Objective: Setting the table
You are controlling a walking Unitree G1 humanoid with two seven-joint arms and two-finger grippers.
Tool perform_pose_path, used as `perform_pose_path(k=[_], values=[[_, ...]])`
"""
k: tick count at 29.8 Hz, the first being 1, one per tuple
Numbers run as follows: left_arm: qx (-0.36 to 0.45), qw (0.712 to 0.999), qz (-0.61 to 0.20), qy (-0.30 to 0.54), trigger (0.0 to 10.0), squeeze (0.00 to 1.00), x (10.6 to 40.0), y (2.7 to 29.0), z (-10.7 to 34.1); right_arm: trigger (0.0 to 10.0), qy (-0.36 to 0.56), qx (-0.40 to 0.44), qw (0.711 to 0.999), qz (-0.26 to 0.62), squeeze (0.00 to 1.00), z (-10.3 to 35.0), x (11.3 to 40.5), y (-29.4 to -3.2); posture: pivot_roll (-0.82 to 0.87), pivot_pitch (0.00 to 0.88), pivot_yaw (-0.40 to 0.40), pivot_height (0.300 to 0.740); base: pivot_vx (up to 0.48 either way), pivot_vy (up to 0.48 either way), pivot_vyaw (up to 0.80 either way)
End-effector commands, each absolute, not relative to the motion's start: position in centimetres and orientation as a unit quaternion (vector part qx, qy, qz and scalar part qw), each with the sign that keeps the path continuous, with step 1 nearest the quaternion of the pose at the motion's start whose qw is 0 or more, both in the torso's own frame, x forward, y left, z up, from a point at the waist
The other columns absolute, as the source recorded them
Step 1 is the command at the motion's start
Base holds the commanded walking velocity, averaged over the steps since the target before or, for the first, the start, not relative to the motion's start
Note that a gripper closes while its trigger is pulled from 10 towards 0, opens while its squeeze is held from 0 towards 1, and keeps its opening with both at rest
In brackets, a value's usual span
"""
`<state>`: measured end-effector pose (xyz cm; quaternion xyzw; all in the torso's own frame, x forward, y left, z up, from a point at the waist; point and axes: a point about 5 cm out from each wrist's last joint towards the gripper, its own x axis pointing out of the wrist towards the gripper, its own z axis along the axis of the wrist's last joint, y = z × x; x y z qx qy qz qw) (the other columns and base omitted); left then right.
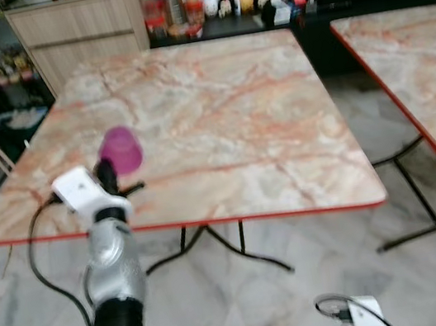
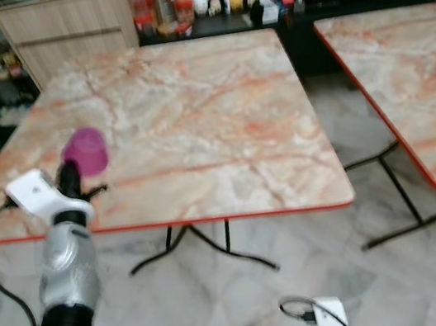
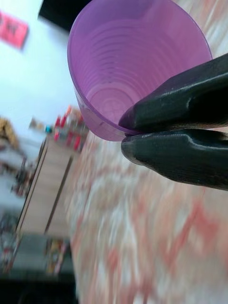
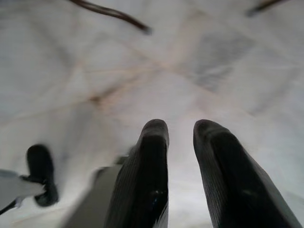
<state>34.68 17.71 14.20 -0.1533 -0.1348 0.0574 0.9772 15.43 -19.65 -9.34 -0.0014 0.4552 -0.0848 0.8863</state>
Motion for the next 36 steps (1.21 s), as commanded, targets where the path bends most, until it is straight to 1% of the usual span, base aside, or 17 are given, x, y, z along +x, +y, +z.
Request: perform_pose_path(k=[1, 11, 26, 32, 36], values=[[-0.144, 0.977, 0.069, -0.144, 10.0, 0.0, 34.7, 18.7, 14.8, 10.0, 0.452, 0.003, 0.889, -0.078, 0.0, -9.3, 15.8, -18.9, 0.03, 0.0, -0.012, 0.74, 0.0, -0.304, 0.0], [-0.145, 0.976, 0.07, -0.144, 10.0, 0.0, 34.6, 18.8, 14.8, 10.0, 0.452, 0.0, 0.889, -0.077, 0.0, -9.3, 15.7, -18.9, 0.02, 0.0, -0.012, 0.74, 0.0, -0.3, 0.0], [-0.145, 0.979, 0.058, -0.128, 10.0, 0.0, 34.4, 18.2, 13.9, 10.0, 0.445, 0.002, 0.892, -0.075, 0.0, -9.3, 15.7, -18.8, 0.01, 0.0, 0.001, 0.74, 0.0, -0.301, 0.0], [-0.133, 0.985, 0.058, -0.096, 10.0, 0.0, 33.7, 18.4, 12.0, 10.0, 0.444, 0.004, 0.893, -0.076, 0.0, -9.3, 15.7, -18.8, 0.01, 0.0, 0.005, 0.74, 0.0, -0.3, 0.0], [-0.109, 0.989, 0.074, -0.067, 10.0, 0.0, 32.4, 19.5, 10.0, 10.0, 0.444, 0.004, 0.893, -0.077, 0.0, -9.3, 15.7, -18.9, 0.01, 0.0, 0.005, 0.74, 0.0, -0.301, 0.0]])
